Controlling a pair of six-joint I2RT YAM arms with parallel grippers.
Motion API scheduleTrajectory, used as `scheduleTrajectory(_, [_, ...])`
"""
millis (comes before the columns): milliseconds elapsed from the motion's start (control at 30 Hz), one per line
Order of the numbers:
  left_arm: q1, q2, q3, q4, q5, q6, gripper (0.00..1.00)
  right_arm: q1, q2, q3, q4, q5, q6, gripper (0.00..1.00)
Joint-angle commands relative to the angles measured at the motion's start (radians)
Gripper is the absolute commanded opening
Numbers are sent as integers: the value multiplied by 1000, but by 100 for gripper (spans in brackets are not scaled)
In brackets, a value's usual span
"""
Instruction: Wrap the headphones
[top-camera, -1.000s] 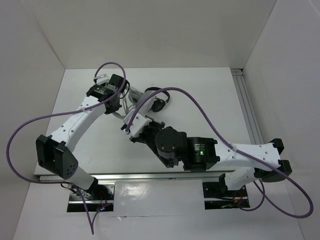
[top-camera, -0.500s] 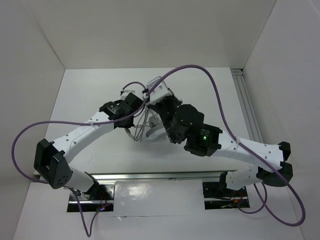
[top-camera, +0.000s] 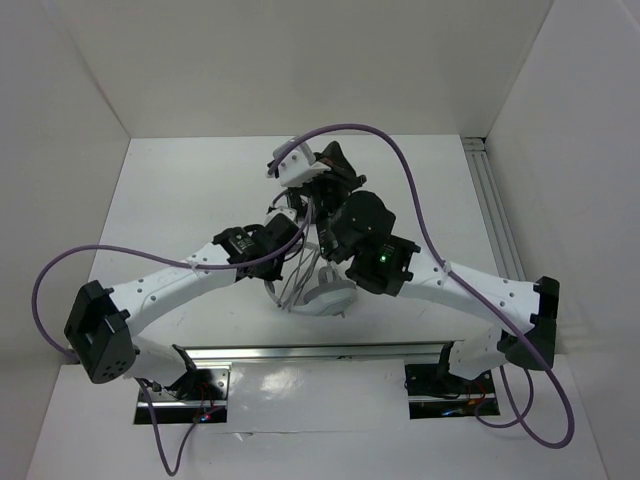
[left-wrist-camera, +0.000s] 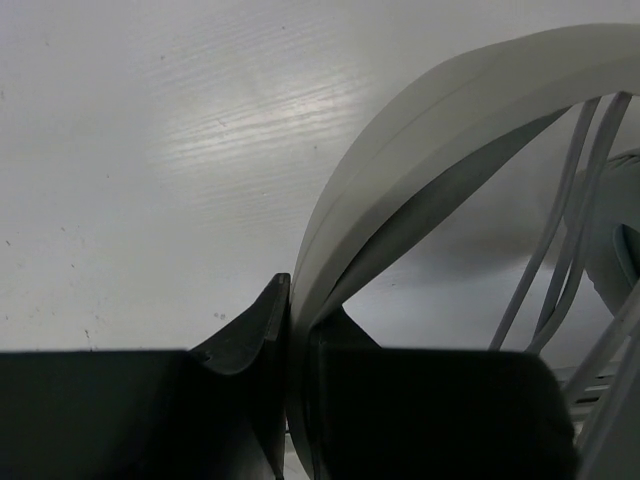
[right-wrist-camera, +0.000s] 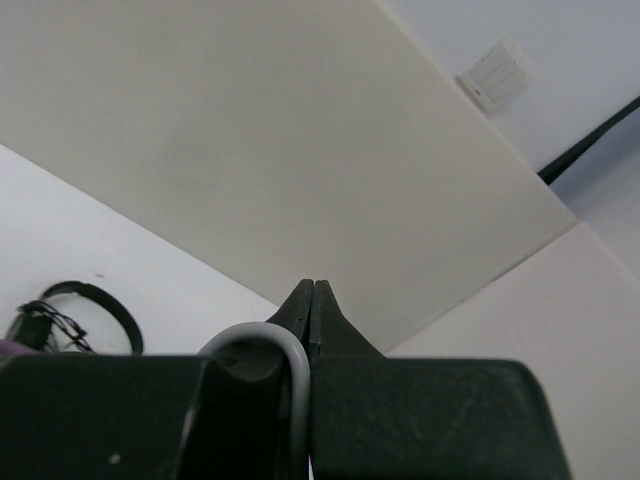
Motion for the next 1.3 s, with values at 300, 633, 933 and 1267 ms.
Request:
scheduleTrajectory(300, [-106, -170, -30, -114, 77, 82, 0, -264, -23, 44, 9, -94, 135, 0])
scheduleTrajectory(633, [-128, -333, 141, -260, 8, 67, 0, -516, -41, -4, -268, -373, 606, 0])
scheduleTrajectory(933, [-128, -374, 381, -237, -48, 119, 0, -668, 32, -86, -375, -692, 870, 0])
scheduleTrajectory(1267, [-128, -323, 593, -125, 71, 137, 0, -678, 100, -217, -251, -1184, 1032, 0])
